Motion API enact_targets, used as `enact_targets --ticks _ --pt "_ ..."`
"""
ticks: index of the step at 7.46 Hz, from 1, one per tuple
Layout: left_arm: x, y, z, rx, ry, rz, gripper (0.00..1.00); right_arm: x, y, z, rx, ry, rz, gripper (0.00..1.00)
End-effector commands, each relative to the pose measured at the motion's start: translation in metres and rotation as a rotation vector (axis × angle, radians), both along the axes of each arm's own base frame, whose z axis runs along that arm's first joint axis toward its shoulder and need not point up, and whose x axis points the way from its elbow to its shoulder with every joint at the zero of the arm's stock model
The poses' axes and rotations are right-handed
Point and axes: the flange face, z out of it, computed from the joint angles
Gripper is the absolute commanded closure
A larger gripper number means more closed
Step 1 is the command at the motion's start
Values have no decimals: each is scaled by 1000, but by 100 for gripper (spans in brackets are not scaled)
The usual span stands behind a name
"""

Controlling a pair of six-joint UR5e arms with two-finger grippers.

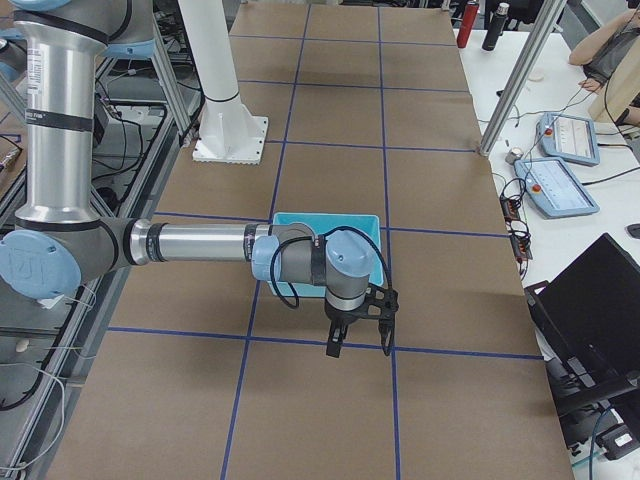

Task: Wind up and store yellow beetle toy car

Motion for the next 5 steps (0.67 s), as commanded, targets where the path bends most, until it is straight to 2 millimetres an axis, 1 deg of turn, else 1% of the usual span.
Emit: enact_targets --ticks 1,5 --pt "0 0 0 -1 0 1 0 0 0 -1 2 -6 1 0" --pt "0 0 0 -1 0 1 0 -2 0 -1 -1 -31 2 0"
